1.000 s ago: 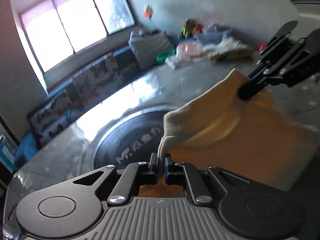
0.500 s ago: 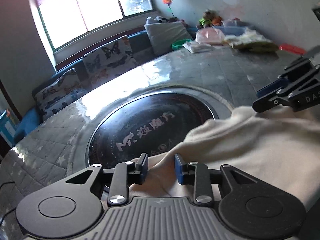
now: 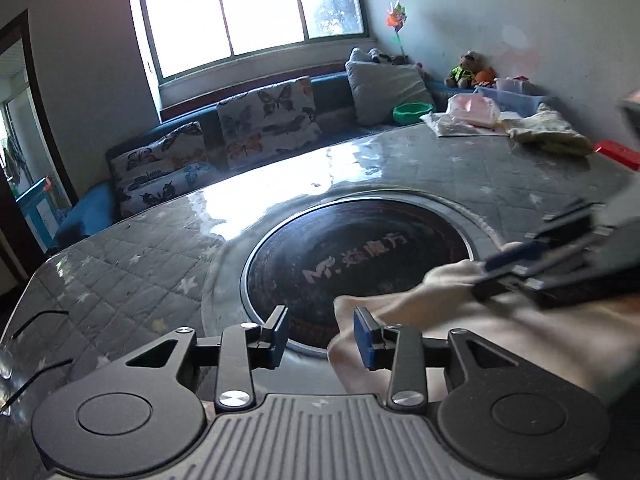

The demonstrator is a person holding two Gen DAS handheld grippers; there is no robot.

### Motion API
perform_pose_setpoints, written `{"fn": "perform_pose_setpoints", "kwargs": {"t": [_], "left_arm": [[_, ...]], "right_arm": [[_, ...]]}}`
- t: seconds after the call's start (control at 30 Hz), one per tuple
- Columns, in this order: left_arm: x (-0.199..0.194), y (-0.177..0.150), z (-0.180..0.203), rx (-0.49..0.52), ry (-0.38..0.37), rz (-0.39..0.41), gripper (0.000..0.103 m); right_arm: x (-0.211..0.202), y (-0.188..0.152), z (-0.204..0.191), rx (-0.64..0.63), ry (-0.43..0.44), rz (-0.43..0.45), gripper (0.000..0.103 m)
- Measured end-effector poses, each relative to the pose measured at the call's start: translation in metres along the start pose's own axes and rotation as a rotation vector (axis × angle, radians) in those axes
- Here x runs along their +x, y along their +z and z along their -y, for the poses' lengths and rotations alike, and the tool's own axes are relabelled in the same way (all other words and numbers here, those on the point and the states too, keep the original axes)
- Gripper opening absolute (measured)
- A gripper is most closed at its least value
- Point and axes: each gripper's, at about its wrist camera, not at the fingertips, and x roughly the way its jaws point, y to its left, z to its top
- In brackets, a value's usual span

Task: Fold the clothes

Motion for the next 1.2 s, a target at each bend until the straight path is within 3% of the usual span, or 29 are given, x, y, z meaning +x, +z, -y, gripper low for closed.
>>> {"fn": "perform_pose_setpoints", "kwargs": {"t": [0.23,0.43,0.73,1.2], "left_arm": [[-0.020,-0.023,0.008,-0.027,-0.061,-0.026,0.060],[-0.013,-0.031,0.006,-0.075,-0.090,-0.068,0.060],[-0.007,-0.030,-0.001,-0.105,0.000,-0.065,0.060],[0.009,-0.027,-0.005,-0.091,0.031,-0.080,0.061]], "right_arm": [[-0.012,-0.004,-0.005,0.006,0.002,0.033,0.023],[-0.035,-0.014,-0.030,-0.052,0.091,0.050,0.023],[-0.011,-0.016,-0.069,-0.138,0.122,0.036,0.025],[-0.073,-0.058,-0.054,-0.134,0.146,0.020,0.024]]}}
